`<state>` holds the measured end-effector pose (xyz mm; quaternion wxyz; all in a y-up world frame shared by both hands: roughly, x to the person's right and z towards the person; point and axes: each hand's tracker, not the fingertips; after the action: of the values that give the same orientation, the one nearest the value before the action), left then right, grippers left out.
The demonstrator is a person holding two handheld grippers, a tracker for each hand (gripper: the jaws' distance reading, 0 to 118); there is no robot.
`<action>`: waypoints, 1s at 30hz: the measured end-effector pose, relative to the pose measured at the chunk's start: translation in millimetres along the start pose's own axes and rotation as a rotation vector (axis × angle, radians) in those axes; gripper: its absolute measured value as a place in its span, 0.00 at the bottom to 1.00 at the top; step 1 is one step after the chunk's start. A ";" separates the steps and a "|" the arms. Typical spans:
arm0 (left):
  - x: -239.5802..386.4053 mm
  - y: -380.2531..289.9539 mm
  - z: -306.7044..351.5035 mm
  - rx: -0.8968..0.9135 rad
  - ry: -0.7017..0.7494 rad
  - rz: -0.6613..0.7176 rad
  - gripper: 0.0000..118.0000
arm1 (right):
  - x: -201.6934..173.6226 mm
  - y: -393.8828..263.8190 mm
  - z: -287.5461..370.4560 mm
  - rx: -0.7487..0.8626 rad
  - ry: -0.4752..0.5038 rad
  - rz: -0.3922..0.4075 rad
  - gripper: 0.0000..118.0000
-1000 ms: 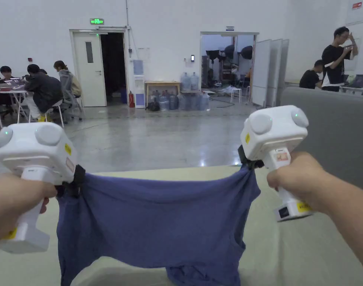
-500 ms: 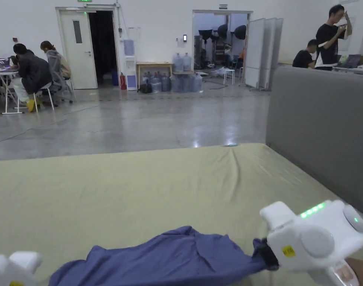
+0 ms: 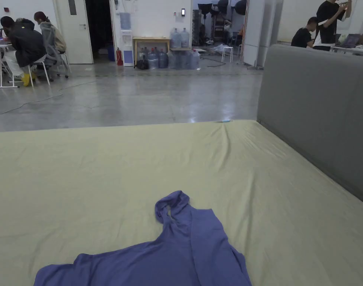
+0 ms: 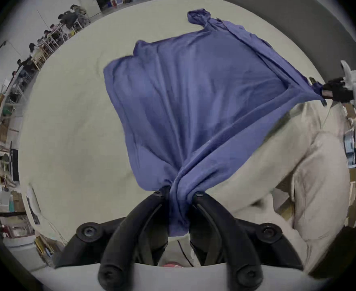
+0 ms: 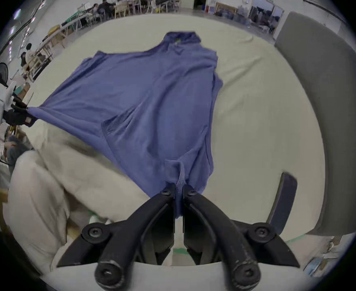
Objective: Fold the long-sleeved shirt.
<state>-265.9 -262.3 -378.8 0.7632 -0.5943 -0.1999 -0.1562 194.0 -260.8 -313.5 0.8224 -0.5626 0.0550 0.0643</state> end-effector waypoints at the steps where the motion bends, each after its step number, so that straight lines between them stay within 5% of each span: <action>1: -0.6 -3.9 -4.6 -0.014 -0.014 0.004 0.08 | -2.7 -3.7 -2.5 -0.012 -0.002 0.005 0.02; 6: 0.7 -23.1 -36.2 -0.060 -0.015 0.019 0.08 | -10.9 -14.1 -23.0 -0.069 -0.033 0.033 0.02; 11: -14.2 -33.9 -55.3 -0.090 -0.062 0.101 0.08 | -5.0 -19.4 -46.4 -0.179 -0.005 -0.062 0.02; 21: -22.1 -33.9 -54.4 -0.073 -0.087 0.170 0.07 | -4.3 -15.2 -60.1 -0.192 -0.005 -0.049 0.06; 22: -20.1 -33.7 -46.7 -0.070 -0.087 0.186 0.13 | -1.1 -12.1 -53.9 -0.201 0.006 -0.066 0.16; 23: -20.0 -34.3 -33.4 -0.026 -0.081 0.208 0.33 | 3.6 -10.5 -39.7 -0.182 0.050 -0.134 0.36; 25: -18.0 -40.2 -7.5 0.051 -0.075 0.211 0.96 | 7.0 -12.1 -4.3 -0.112 0.068 -0.152 0.84; 30: 0.7 -58.2 27.6 0.124 -0.121 0.267 0.98 | -4.6 -21.4 59.1 0.048 0.038 -0.177 0.86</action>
<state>-296.3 -249.8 -323.4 0.7989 -0.5757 -0.1741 -0.0048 194.1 -213.6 -271.8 0.8368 -0.5466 0.0220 -0.0205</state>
